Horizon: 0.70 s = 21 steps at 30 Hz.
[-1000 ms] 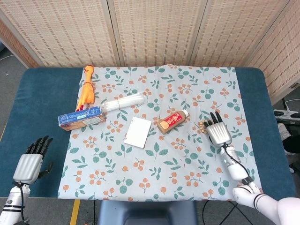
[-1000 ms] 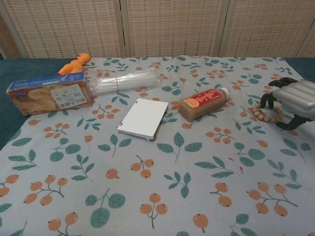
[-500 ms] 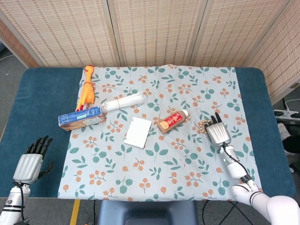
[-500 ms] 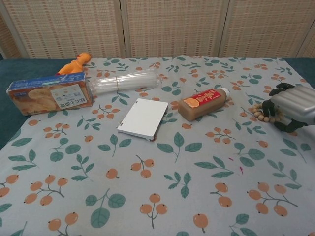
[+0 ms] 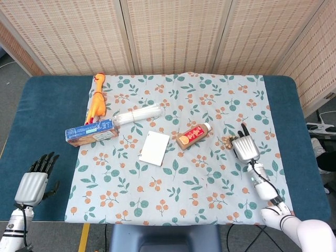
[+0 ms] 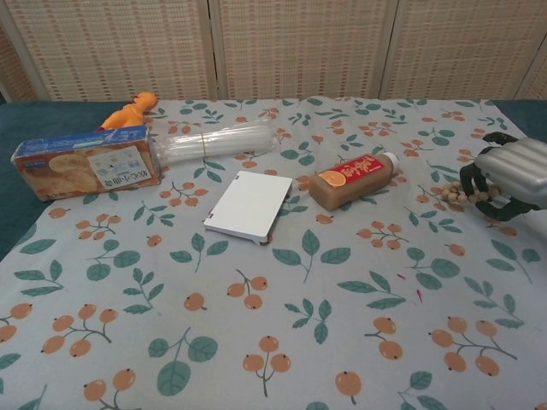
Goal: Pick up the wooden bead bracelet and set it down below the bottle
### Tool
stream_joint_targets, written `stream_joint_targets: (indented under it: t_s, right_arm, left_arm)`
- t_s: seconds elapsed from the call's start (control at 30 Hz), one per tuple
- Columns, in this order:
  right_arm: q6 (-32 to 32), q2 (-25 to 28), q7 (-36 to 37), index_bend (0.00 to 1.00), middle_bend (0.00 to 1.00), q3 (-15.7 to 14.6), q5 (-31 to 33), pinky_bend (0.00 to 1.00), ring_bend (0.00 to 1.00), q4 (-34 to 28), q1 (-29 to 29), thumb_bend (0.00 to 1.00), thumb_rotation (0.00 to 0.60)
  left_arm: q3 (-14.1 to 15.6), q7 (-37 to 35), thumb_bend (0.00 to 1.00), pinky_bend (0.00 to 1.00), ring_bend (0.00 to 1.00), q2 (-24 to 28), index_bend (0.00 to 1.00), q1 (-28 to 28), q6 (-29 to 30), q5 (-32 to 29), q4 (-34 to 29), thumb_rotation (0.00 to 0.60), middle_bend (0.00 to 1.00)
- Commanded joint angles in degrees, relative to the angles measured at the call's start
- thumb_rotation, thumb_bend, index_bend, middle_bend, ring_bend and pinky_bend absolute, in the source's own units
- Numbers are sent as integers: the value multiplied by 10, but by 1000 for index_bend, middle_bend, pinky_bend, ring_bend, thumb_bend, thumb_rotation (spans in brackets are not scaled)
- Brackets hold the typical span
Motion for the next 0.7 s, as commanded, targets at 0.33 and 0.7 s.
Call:
stream_joint_targets:
  t_s: [0.33, 0.7]
  right_arm:
    - [-45, 48, 146, 693, 573, 33, 48, 0, 272, -114, -9, 438, 600]
    - [-242, 221, 509, 694, 575, 137, 165, 54, 295, -433, -20, 476, 600]
  left_arm:
    - [0, 0, 439, 163, 0, 0, 0, 0, 0, 0, 0, 600, 0]
    - [0, 0, 440, 163, 0, 0, 0, 0, 0, 0, 0, 600, 0]
